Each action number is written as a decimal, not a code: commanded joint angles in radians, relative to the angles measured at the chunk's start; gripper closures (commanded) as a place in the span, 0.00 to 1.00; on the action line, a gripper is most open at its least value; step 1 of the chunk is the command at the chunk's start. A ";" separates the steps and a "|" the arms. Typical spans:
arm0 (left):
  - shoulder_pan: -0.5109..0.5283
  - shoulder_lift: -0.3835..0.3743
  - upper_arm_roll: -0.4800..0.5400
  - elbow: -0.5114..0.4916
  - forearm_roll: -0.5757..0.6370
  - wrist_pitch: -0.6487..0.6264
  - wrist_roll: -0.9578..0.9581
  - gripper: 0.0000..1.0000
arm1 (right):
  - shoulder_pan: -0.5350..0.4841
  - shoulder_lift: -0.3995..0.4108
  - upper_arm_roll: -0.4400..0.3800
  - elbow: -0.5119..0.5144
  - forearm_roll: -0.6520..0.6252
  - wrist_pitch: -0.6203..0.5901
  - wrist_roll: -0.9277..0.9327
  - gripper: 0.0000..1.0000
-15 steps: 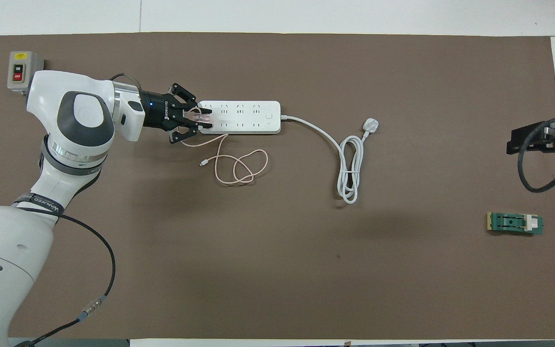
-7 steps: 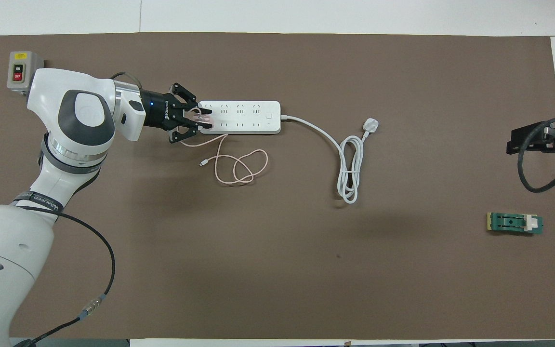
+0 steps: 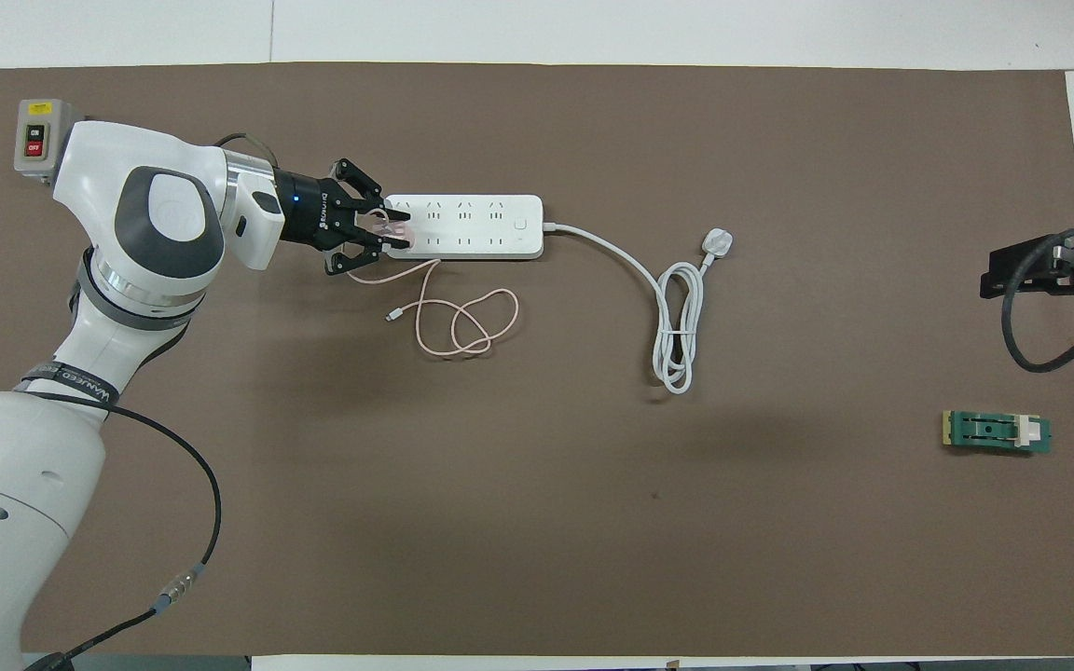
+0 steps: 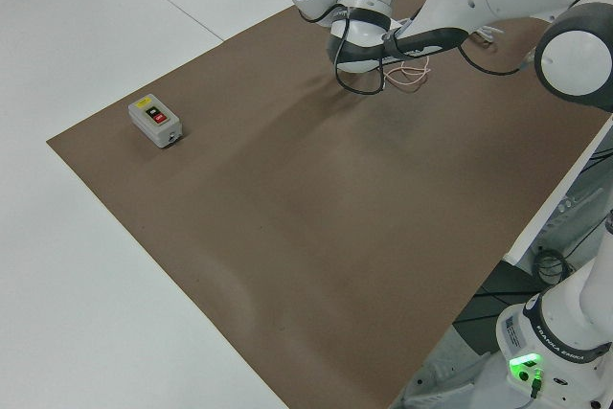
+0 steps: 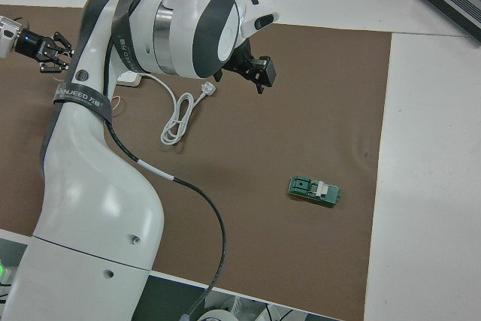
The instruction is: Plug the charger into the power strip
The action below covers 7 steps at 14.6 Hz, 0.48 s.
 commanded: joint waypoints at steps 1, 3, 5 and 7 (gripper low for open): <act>-0.023 0.051 0.010 0.057 0.033 0.029 -0.062 1.00 | -0.009 -0.007 0.007 0.002 -0.017 -0.018 -0.013 0.00; -0.024 0.053 0.010 0.062 0.067 0.037 -0.113 1.00 | -0.009 -0.007 0.007 0.002 -0.017 -0.018 -0.013 0.00; -0.017 0.060 0.013 0.071 0.087 0.037 -0.124 1.00 | -0.009 -0.007 0.007 0.002 -0.018 -0.018 -0.013 0.00; -0.011 0.060 0.015 0.071 0.090 0.037 -0.125 1.00 | -0.009 -0.007 0.007 0.002 -0.017 -0.018 -0.013 0.00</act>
